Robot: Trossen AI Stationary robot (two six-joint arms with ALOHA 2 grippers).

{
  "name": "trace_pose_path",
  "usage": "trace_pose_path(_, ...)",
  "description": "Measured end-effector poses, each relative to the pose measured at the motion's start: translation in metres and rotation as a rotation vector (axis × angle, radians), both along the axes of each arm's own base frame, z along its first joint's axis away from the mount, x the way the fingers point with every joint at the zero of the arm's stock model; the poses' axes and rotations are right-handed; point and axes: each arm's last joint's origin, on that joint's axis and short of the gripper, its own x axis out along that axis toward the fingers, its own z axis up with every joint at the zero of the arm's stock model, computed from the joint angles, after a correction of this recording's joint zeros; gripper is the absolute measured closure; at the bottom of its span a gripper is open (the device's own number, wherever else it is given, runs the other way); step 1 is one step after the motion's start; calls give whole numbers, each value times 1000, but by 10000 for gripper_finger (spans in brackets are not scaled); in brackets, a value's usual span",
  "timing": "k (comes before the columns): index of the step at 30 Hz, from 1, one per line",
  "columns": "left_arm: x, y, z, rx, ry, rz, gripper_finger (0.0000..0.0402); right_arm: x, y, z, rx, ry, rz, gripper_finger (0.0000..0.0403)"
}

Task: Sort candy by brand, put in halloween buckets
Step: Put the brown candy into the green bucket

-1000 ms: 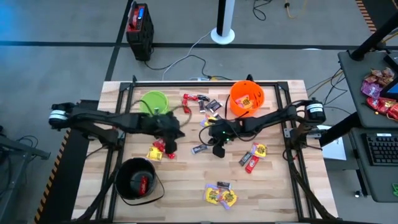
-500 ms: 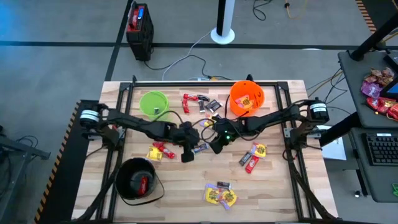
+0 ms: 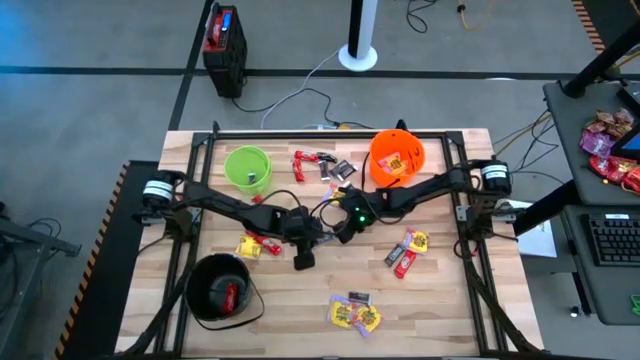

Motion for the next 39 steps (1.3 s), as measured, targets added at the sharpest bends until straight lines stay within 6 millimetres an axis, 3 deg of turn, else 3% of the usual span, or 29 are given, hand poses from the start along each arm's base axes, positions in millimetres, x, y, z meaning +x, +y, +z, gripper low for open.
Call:
trace_pose_path(5, 1, 0, -7, -14, 16, 21, 402, 8, -1, -10, 41, -51, -23, 216)
trace_pose_path(21, -11, 1, -28, -81, -42, 95, 402, 12, -1, -16, 78, -67, -22, 225)
trace_pose_path(34, -11, 2, -32, -64, -91, 108, 402, 13, -1, -15, 91, -100, 1, 287)
trace_pose_path(39, -11, 2, -32, -63, -93, 105, 402, 13, -1, -19, 45, -82, -2, 342)
